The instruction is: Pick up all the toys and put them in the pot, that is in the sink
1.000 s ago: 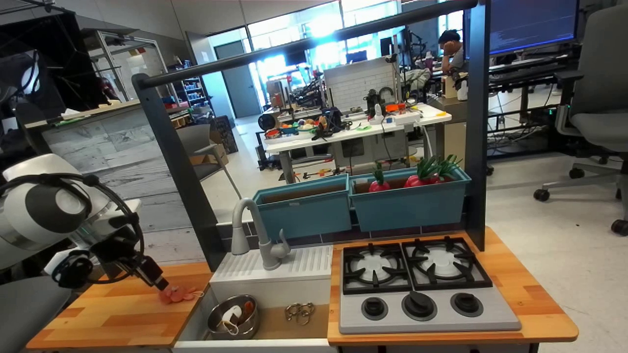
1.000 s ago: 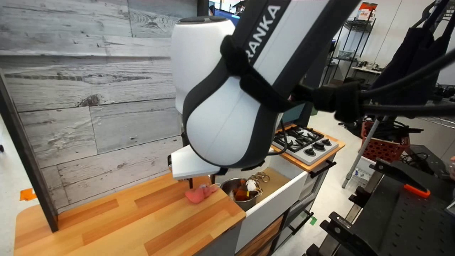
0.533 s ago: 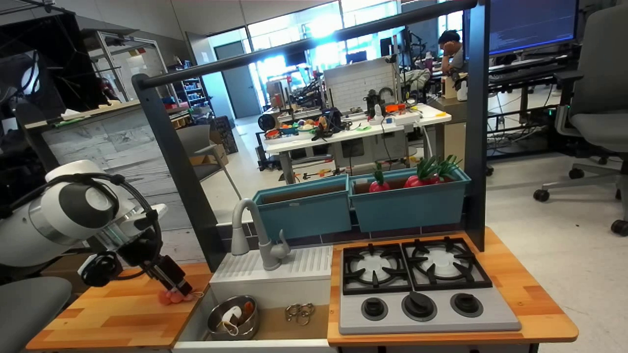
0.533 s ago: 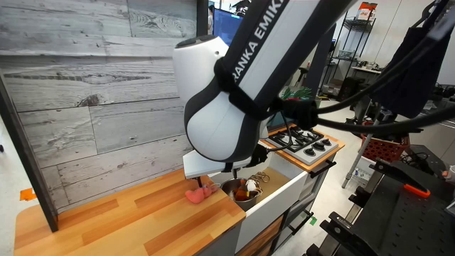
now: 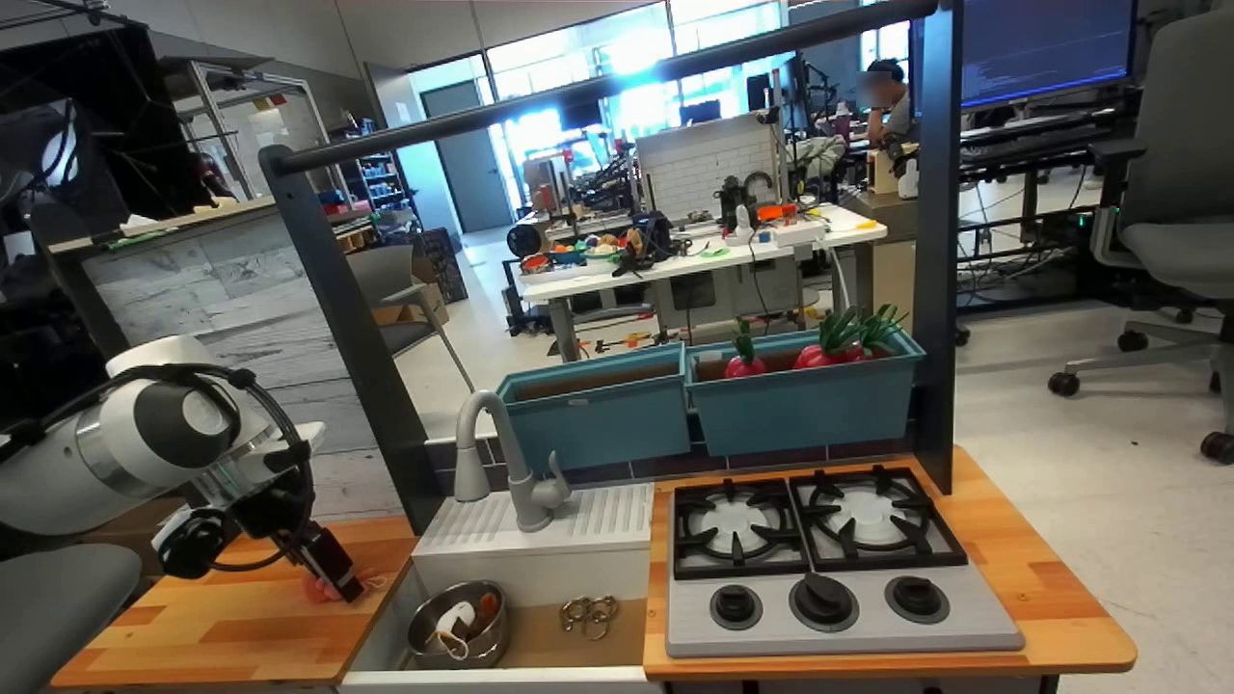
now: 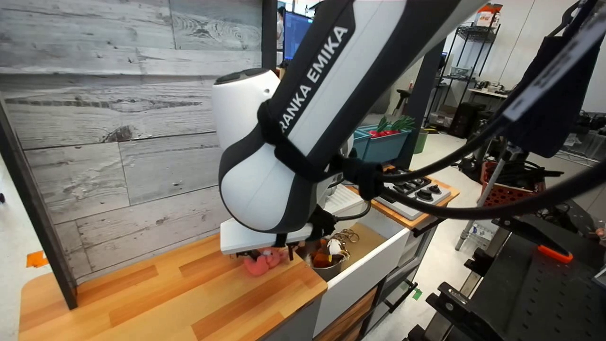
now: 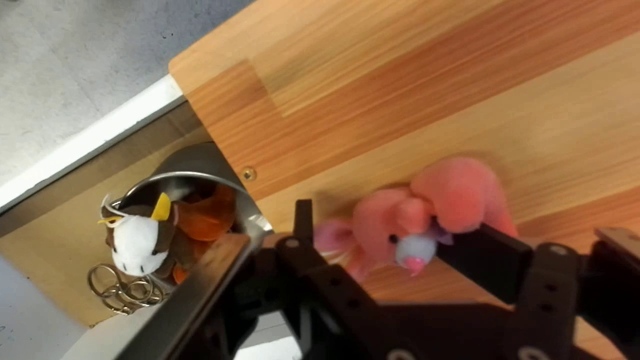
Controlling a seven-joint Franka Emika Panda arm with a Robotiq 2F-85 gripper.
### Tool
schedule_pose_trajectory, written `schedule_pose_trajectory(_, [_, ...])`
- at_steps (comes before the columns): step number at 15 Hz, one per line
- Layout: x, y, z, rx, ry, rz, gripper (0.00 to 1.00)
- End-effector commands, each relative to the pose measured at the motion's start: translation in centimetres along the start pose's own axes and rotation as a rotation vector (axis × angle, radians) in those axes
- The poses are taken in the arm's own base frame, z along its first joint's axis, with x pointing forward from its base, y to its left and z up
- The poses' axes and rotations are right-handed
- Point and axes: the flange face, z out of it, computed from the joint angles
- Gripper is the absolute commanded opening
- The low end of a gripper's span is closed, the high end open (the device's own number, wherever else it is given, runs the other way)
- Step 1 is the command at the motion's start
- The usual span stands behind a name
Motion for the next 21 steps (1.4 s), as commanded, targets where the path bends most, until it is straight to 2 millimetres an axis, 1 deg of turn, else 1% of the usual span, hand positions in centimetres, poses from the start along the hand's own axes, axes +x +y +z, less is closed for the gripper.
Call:
schedule_pose_trajectory(1, [0.6, -0.6, 0.7, 0.025, -0.038, 0.04, 0.34])
schedule_pose_trajectory(3, [0.7, -0.4, 0.5, 0.046, -0.048, 0.055, 0.2])
schedule_pose_trajectory(4, [0.8, -0.1, 0.1, 0.056, -0.045, 0.062, 0.12])
schedule_pose_trajectory(5, [0.9, 0.3, -0.2, 0.059, -0.041, 0.061, 0.05])
schedule_pose_trajectory(6, [1.0, 1.0, -0.9, 0.044, -0.031, 0.064, 0.01])
schedule_pose_trajectory(7, [1.1, 1.8, -1.5, 0.027, -0.036, 0.061, 0.0])
schedule_pose_trajectory(9, [1.9, 4.0, -2.3, 0.009, -0.005, 0.11, 0.03])
schedule_pose_trajectory(10, [2.7, 5.4, -2.6, 0.002, 0.011, 0.146, 0.0])
schedule_pose_trajectory(11, [3.5, 6.8, -2.9, -0.013, 0.019, 0.178, 0.03])
schedule_pose_trajectory(12, [4.3, 8.2, -2.6, -0.042, 0.019, 0.208, 0.03])
schedule_pose_trajectory(14, [5.5, 10.5, -1.7, -0.081, 0.017, 0.253, 0.03])
schedule_pose_trajectory(15, [6.1, 11.2, -1.2, -0.091, 0.022, 0.269, 0.03])
schedule_pose_trajectory(16, [6.3, 11.6, -0.5, -0.088, 0.015, 0.27, 0.03])
schedule_pose_trajectory(18, [6.4, 11.8, 0.2, -0.079, 0.012, 0.272, 0.03])
schedule_pose_trajectory(19, [6.4, 11.8, 0.4, -0.078, 0.008, 0.272, 0.11])
schedule_pose_trajectory(20, [6.3, 11.7, 0.5, -0.077, 0.009, 0.268, 0.36])
schedule_pose_trajectory(21, [6.2, 11.6, 0.5, -0.077, 0.01, 0.266, 0.36])
